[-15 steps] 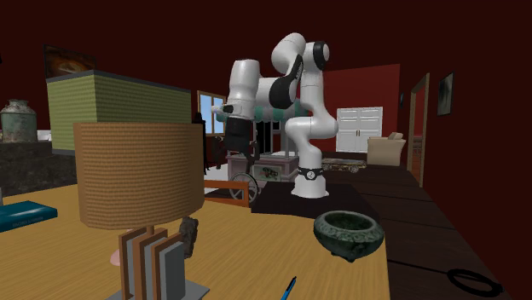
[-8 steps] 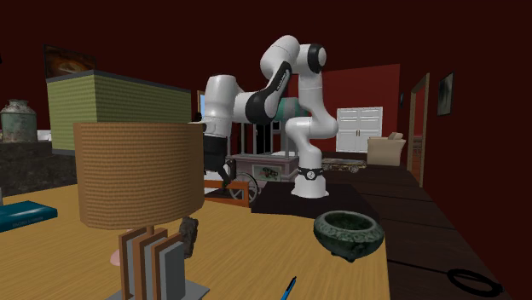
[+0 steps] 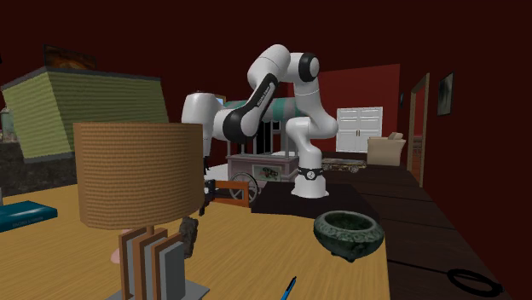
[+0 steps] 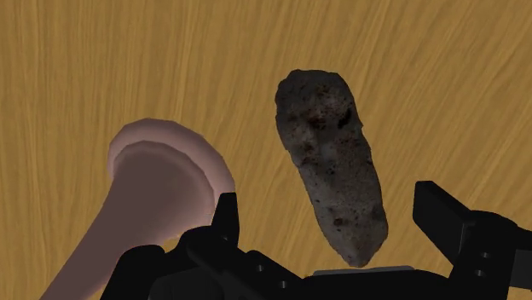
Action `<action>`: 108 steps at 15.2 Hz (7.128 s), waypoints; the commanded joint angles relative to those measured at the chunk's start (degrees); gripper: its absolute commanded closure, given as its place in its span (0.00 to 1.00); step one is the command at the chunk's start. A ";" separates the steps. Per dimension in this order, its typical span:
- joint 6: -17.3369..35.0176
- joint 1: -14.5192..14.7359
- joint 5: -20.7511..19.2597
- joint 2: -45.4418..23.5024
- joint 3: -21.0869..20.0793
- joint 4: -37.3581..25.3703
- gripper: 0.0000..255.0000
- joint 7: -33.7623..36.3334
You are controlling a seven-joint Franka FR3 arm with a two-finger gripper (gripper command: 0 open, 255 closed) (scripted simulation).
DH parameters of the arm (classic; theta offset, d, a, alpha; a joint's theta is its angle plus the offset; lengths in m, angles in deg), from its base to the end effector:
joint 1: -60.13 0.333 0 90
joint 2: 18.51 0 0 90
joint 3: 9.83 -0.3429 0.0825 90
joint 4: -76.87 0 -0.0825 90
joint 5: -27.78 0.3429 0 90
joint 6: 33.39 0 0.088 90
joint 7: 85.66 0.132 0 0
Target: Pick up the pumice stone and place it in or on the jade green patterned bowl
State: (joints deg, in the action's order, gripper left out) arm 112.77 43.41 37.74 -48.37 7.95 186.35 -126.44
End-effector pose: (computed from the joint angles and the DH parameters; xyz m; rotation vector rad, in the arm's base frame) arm 0.5304 -0.3450 0.2762 3.0128 0.0333 0.1406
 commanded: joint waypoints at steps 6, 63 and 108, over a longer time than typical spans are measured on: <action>2.50 -1.22 1.39 -3.95 -1.20 -1.43 0.00 -0.95; -14.02 9.16 -11.06 20.87 2.10 6.12 1.00 13.19; -4.93 27.28 -22.66 28.78 -17.00 27.18 1.00 58.96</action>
State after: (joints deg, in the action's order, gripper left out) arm 106.63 70.71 15.37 -18.84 -9.07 213.11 -67.81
